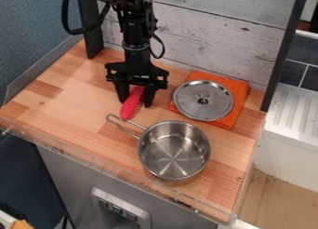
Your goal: Moved the red fork from the center of the table to the lower left of the table
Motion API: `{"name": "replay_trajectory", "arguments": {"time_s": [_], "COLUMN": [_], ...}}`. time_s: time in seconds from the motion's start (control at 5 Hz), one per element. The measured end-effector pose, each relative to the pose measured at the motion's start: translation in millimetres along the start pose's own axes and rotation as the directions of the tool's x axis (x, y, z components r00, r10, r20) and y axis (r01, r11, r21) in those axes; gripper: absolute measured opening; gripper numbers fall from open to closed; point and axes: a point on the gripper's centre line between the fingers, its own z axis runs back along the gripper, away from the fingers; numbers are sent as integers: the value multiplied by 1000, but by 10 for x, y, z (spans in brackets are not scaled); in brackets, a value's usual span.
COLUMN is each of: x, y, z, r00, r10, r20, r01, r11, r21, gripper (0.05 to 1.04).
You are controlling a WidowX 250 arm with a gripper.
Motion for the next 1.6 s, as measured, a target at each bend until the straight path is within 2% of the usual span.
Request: {"name": "replay_trajectory", "arguments": {"time_s": [0.2,0.4,0.6,0.8,1.0,1.2,1.6], "x": [3,5,-18,-118,-245,-295,-342], "y": [-2,10,186,547,899,1100,1490], "z": [1,2,148,302,286,287,96], "r00": [999,999,999,996,997,997,999], "r10": [-33,-46,-21,-48,-61,-69,-41], "r20": [-2,-3,33,73,45,24,-28], "r01": [33,46,22,49,60,67,42], "r11": [999,999,1000,999,998,996,998], "r21": [-1,-14,-15,-16,18,65,48], "gripper": [410,394,394,393,393,393,393]}}
